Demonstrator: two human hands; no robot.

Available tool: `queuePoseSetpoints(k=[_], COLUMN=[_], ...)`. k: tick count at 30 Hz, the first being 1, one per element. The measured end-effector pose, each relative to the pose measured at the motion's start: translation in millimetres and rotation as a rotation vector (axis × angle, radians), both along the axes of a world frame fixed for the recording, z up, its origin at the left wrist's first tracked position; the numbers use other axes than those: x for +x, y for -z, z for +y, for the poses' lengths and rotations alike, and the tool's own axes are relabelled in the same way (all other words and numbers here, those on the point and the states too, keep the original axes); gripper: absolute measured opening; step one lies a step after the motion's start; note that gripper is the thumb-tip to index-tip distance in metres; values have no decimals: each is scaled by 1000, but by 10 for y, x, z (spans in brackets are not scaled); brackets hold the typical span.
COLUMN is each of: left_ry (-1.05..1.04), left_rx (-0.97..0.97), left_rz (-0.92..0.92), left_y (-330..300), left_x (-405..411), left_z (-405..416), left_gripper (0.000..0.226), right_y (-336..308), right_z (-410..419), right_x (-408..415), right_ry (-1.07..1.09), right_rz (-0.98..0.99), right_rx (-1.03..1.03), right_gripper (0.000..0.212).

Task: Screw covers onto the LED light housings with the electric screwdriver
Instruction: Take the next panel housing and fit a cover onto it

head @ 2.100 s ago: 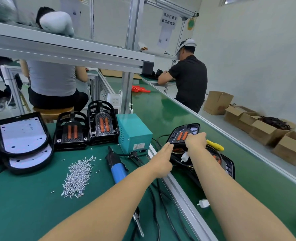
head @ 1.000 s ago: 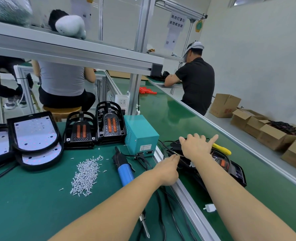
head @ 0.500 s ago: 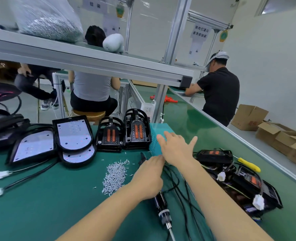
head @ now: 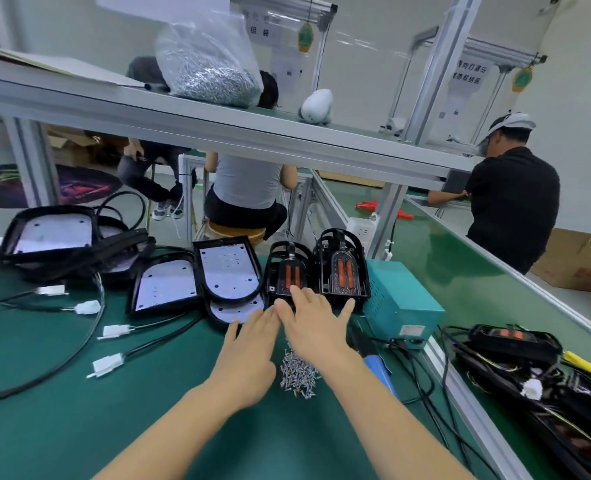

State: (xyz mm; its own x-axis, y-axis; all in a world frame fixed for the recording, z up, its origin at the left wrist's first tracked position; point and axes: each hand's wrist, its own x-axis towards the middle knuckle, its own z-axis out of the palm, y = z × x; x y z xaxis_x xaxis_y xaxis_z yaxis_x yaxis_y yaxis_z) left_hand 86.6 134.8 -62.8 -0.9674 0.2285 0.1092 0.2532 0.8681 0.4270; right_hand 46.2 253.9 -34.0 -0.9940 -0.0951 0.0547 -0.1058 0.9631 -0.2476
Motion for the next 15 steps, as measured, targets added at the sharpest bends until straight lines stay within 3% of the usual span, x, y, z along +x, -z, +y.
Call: queuePoseSetpoints(k=[9, 15], left_ry=[-228, -210], left_rx=[-89, -152], left_rz=[36, 39], left_y=[153, 326], left_x=[-75, -75], left_z=[-586, -817], left_gripper=[71, 63], right_y=[190, 307], right_z=[-468, -698], right_x=[-46, -83], right_ry=[-74, -104], right_rz=[-52, 12], right_rx=[66, 91], right_gripper=[56, 56])
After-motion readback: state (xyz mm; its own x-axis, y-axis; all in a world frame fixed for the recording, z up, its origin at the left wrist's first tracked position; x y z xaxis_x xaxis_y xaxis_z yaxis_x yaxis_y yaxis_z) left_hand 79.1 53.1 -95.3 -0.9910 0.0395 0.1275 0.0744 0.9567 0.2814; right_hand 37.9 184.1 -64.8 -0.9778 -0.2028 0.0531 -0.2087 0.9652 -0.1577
